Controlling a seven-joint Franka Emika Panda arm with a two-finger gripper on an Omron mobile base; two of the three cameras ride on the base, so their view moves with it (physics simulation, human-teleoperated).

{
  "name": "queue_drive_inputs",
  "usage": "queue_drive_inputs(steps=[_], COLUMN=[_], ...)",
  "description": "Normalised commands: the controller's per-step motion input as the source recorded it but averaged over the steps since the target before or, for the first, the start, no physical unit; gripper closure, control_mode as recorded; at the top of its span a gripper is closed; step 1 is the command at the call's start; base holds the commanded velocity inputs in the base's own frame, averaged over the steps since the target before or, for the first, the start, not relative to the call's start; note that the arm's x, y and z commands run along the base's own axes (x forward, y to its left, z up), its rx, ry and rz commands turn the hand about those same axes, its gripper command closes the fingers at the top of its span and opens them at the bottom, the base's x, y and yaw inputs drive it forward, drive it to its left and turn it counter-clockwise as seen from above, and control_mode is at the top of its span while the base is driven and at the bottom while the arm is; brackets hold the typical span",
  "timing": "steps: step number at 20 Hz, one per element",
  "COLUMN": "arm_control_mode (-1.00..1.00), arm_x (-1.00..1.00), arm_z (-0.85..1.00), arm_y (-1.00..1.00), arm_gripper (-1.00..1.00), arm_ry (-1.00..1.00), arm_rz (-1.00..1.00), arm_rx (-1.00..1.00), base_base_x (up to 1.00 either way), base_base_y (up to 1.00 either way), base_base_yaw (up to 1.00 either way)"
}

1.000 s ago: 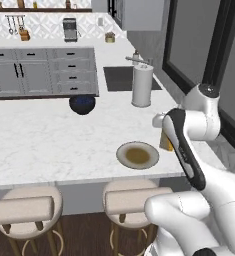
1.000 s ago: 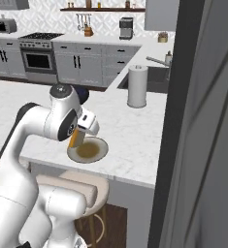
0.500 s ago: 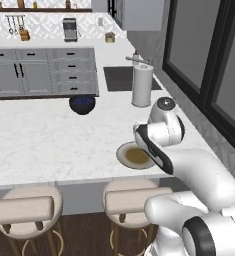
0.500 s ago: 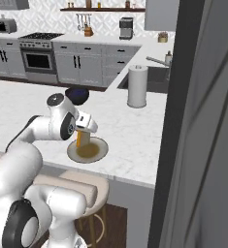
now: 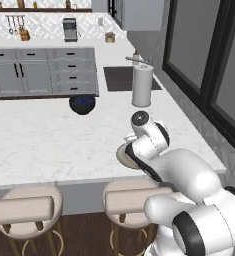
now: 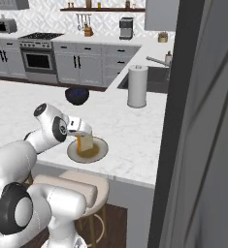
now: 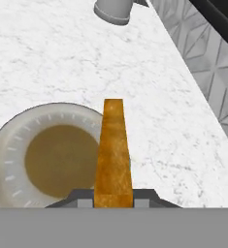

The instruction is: Start the toaster. Once the lever pops up, take the bread to the plate on the dining counter.

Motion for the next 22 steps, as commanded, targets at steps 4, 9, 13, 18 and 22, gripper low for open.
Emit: queue_drive_inputs(steps=[4, 9, 13, 18, 22], arm_control_mode=[-1.0, -1.0, -1.0, -1.0, -1.0], arm_x=[-0.07, 0.21, 0.04, 0.0, 0.18], arm_z=[-0.06, -0.16, -0.11, -0.1, -0.08], arm_y=[0.0, 0.0, 0.0, 0.0, 0.0], arm_gripper=[1.0, 1.0, 1.0, -1.0, -1.0], arm_ry=[-0.12, -0.05, 0.0, 0.0, 0.0], arm_rz=[-0.06, 0.0, 0.0, 0.0, 0.0], arm_rx=[-0.23, -0.09, 0.0, 0.01, 0.02], base_base_x=[0.0, 0.0, 0.0, 0.0, 0.0], base_base_y=[0.0, 0.0, 0.0, 0.0, 0.0], base_base_yaw=[0.0, 0.0, 0.0, 0.0, 0.0])
